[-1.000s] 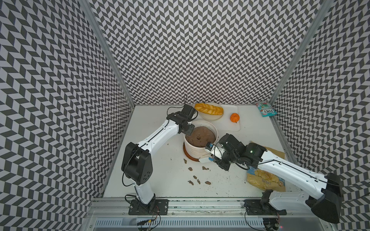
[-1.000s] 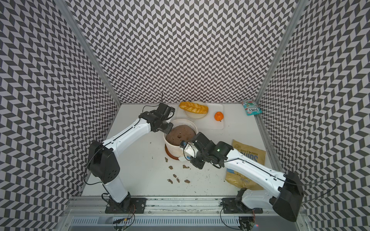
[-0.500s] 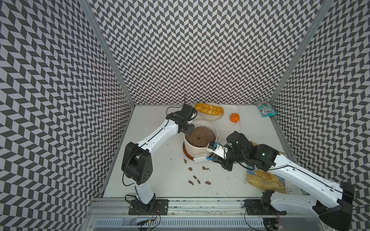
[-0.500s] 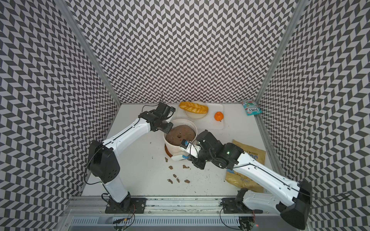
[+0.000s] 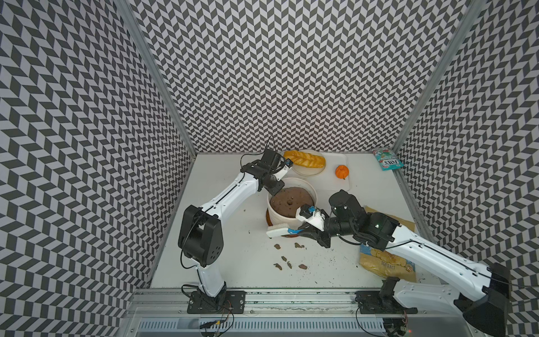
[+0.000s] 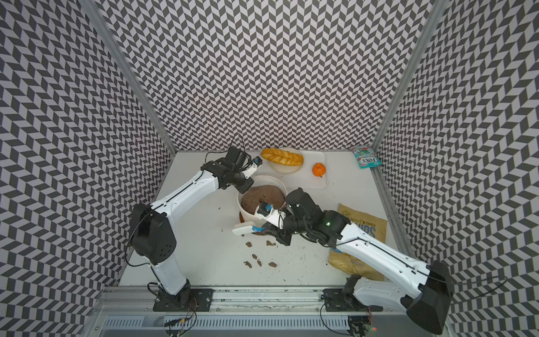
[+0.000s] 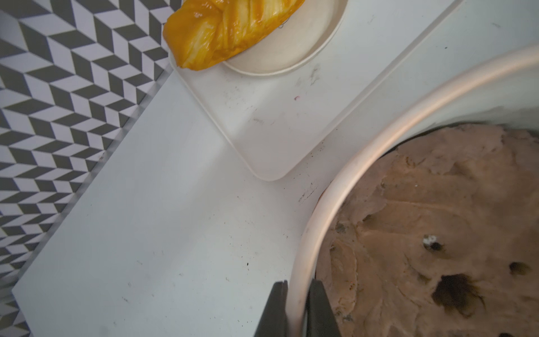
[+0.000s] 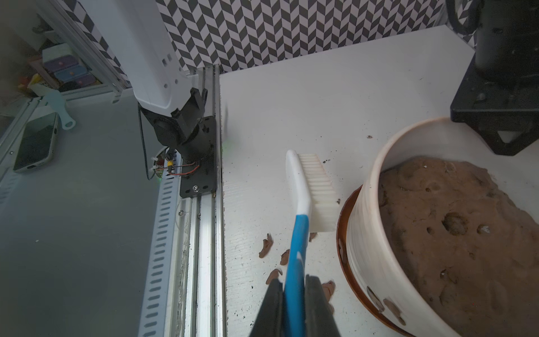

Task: Scrub the dried mud off the ceramic pot
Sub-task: Rotate the pot on the tray.

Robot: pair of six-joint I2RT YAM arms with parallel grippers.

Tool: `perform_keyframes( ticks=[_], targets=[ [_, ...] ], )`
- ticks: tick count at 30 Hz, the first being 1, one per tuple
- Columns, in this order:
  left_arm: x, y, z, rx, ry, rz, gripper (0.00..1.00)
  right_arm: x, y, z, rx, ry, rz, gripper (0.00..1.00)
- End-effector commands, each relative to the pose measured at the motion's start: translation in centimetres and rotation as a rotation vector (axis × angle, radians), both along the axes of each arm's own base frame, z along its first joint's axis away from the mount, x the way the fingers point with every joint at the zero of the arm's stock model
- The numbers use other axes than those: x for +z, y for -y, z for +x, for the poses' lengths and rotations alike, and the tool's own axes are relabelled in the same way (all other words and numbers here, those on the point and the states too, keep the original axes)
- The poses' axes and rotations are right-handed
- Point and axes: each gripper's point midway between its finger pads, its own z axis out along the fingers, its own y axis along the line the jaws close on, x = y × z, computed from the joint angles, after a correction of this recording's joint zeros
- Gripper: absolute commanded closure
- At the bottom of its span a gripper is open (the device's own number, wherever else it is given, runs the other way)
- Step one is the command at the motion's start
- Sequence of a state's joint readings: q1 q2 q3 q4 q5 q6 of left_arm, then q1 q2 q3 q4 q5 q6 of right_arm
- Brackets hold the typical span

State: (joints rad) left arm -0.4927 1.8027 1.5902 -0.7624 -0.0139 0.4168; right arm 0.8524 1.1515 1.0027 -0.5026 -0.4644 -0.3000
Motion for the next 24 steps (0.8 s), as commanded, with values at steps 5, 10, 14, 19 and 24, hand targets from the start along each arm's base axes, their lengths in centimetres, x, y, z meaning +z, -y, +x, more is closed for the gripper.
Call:
perform_keyframes(
  ticks=[5,10,14,19,24],
  targets=[
    [0.5,1.5,1.5,-0.178,0.062,0.026,1.0,2.3,0.1,0.3,0.01,0.054,0.097,1.0],
    [1.4,1.9,1.6,-0.191,0.076,0.011,0.97,2.8,0.6,0.2,-0.003,0.061,0.114,1.0],
    [1.8,1.9,1.2,-0.185,0.063,0.013,0.84,2.8,0.9,0.3,-0.006,0.062,0.113,1.0],
    [2.8,0.9,1.3,-0.113,0.079,0.017,0.72,3.2,1.1,-0.1,0.007,0.067,0.126,1.0],
    [3.5,-0.9,1.4,0.059,0.042,0.02,0.58,3.3,1.1,-0.3,0.014,0.064,0.136,1.0]
  ],
)
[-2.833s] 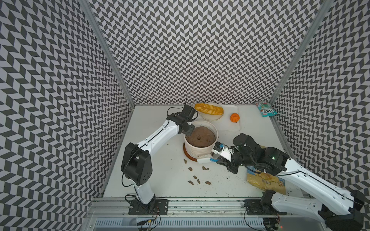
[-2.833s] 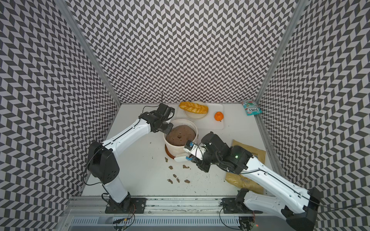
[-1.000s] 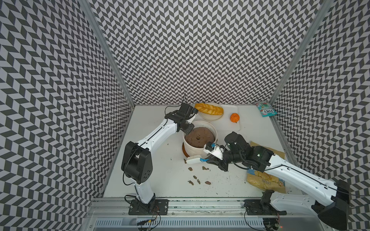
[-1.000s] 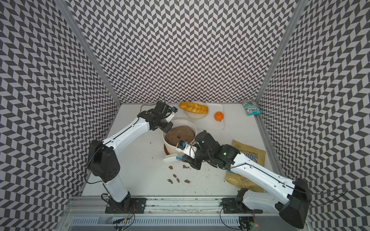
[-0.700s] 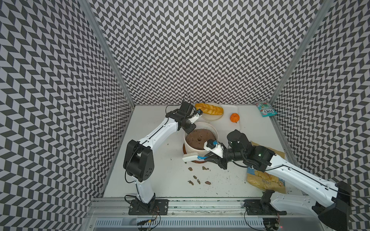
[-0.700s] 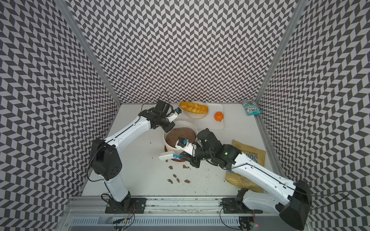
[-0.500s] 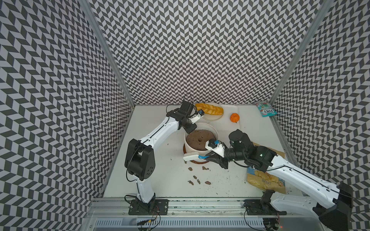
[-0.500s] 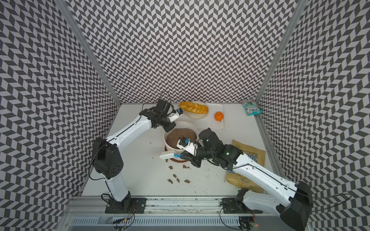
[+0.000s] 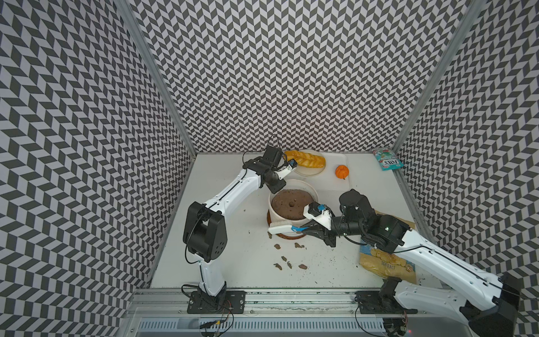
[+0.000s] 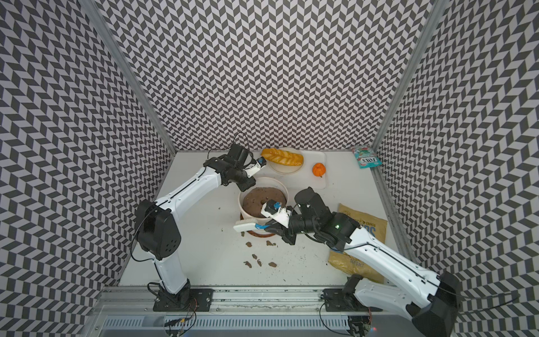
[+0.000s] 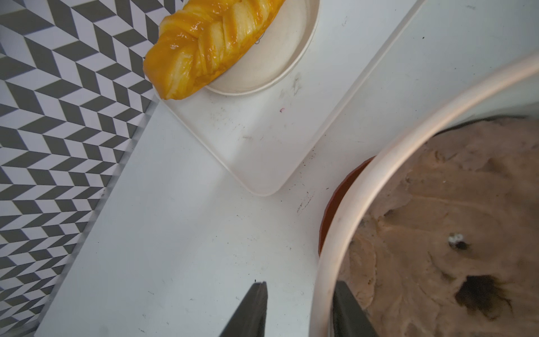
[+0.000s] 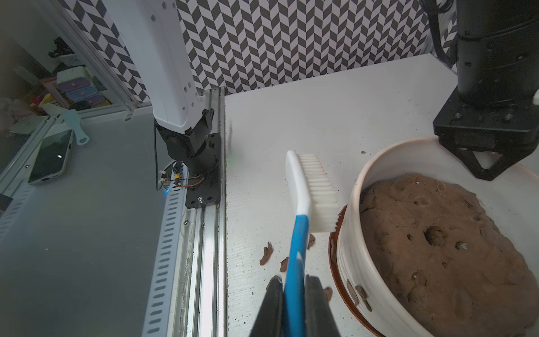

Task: Scrub the dried mud off the ceramic pot
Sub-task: Rotate the pot on the tray.

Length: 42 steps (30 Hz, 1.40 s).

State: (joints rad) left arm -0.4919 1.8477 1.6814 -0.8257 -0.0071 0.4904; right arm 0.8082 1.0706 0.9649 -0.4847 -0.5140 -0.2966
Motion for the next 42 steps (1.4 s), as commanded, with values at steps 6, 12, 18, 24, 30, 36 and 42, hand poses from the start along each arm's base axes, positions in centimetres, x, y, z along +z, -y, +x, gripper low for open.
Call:
perform_keyframes(
  ticks=[6,12,18,24,30,36,42],
  targets=[
    [3.1,-4.0,-0.8,0.383,-0.016,-0.046,0.41,2.1,-0.5,-0.3,0.035,0.045,0.091,1.0],
    [3.7,-6.0,-4.0,0.595,-0.079,-0.089,0.33,2.4,-0.3,-0.1,0.007,0.048,0.107,1.0],
    [4.5,-6.3,-6.6,0.734,-0.145,-0.198,0.44,2.5,-0.1,-0.1,-0.015,0.056,0.136,1.0],
    [3.6,-5.8,-10.6,0.832,-0.216,-0.173,0.49,3.3,0.4,-0.7,-0.02,0.057,0.18,1.0],
    [2.6,-4.2,-12.1,0.863,-0.27,-0.227,0.52,3.6,0.7,-1.4,-0.004,0.056,0.198,1.0],
    [0.8,-3.1,-13.0,0.883,-0.309,-0.214,0.54,3.6,0.8,-1.6,-0.001,0.052,0.204,1.0],
    [-0.5,-2.6,-13.3,0.893,-0.336,-0.211,0.63,3.9,1.0,-2.1,0.01,0.052,0.222,1.0]
  ],
)
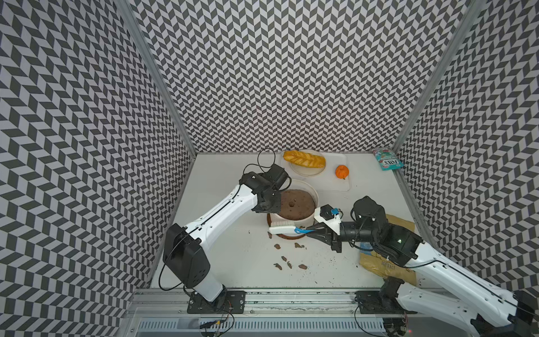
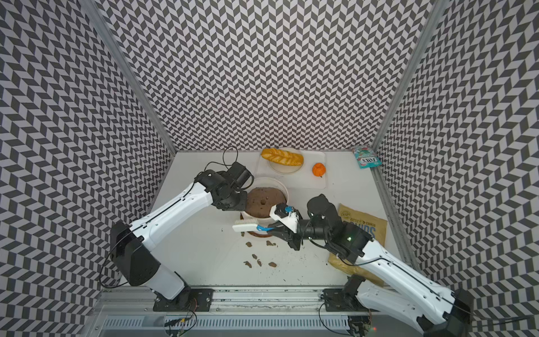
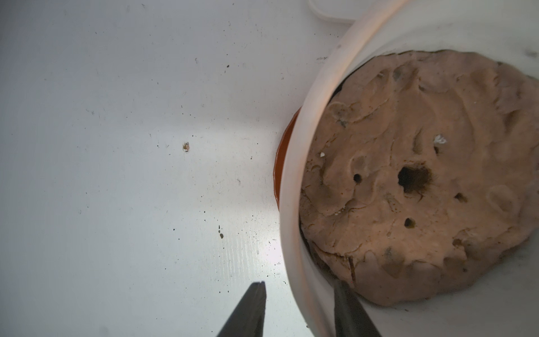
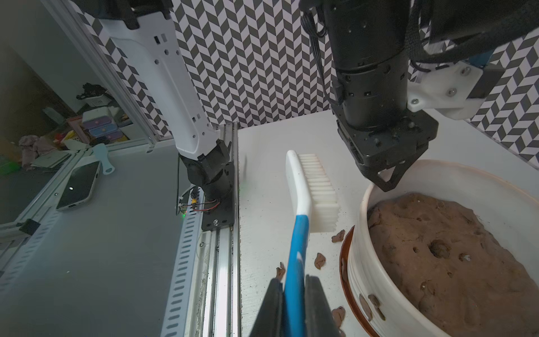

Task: Scrub the dried mud off the ceramic pot
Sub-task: Rotate the pot on the tray.

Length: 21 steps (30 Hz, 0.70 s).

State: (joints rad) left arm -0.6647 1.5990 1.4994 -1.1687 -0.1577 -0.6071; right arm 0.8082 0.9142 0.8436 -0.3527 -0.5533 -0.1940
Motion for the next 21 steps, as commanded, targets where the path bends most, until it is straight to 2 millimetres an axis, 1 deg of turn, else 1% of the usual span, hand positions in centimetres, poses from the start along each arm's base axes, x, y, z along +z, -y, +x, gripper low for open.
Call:
perform_keyframes(
  ticks=[1,6,9,14,18,21],
  targets=[
    [-0.7,0.5,-0.2,0.016,-0.018,-0.014,0.64,1.9,-0.1,-0.3,0.016,0.044,0.074,1.0],
    [-2.1,0.9,0.1,0.005,-0.05,0.007,0.66,1.9,0.0,-0.4,0.019,0.039,0.074,1.0],
    [-2.0,1.0,0.6,-0.003,-0.041,0.01,0.71,1.7,0.1,-0.5,0.018,0.035,0.076,1.0],
    [-1.7,0.9,2.0,-0.018,-0.033,0.017,0.85,1.4,0.1,-0.1,-0.005,0.029,0.072,1.0],
    [-1.7,0.7,3.2,-0.043,-0.026,0.028,0.86,0.7,0.0,0.0,-0.01,0.01,0.059,1.0],
    [-1.5,0.3,4.6,-0.065,-0.012,0.038,0.87,-0.3,-0.1,0.4,-0.023,-0.017,0.032,1.0]
  ],
)
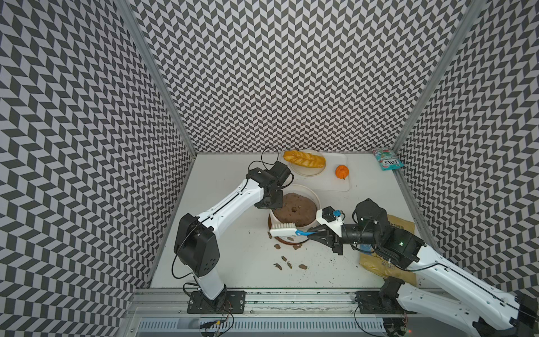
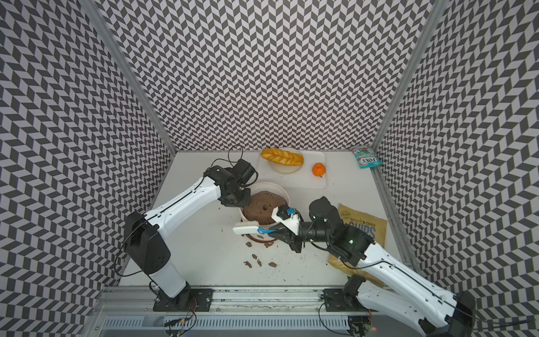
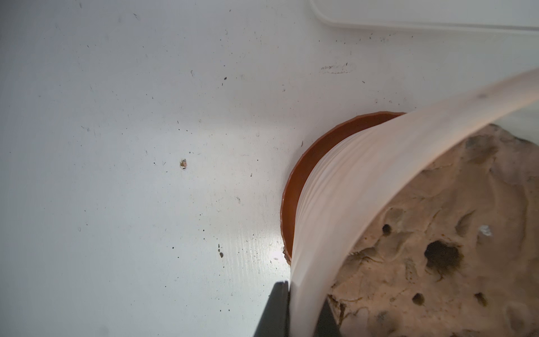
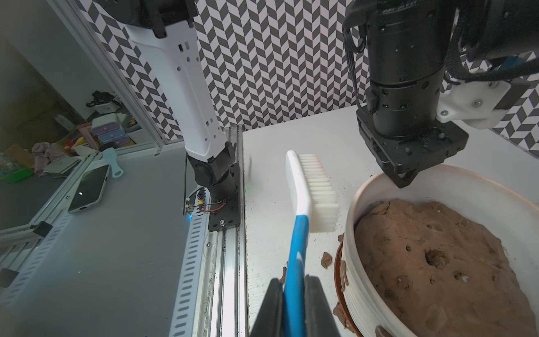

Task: Scrub the dried mud off the ceramic pot
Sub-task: Rotate the pot on the tray, then brush off the soil from the pot.

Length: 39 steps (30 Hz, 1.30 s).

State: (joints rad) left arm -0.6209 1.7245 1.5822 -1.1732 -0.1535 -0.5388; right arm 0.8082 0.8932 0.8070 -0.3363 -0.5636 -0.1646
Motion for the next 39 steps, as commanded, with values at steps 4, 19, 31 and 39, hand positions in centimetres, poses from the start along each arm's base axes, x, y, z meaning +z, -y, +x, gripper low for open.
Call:
perform_keyframes(
  ticks=[4,19,31,39],
  targets=[
    [0.7,0.3,4.0,-0.128,0.06,0.027,0.97,-1.1,-0.4,1.8,-0.078,-0.018,-0.022,1.0],
    [0.0,1.1,7.5,-0.227,0.078,0.025,1.0,-3.3,-1.8,5.1,-0.542,0.002,-0.125,1.0],
    [-0.1,-0.3,9.1,-0.221,0.096,0.017,1.0,-10.2,-1.4,3.7,-0.617,-0.07,-0.365,1.0],
    [-0.6,-0.9,9.4,-0.222,0.092,0.02,1.0,-11.2,-1.4,1.8,-0.515,-0.113,-0.411,1.0]
  ],
)
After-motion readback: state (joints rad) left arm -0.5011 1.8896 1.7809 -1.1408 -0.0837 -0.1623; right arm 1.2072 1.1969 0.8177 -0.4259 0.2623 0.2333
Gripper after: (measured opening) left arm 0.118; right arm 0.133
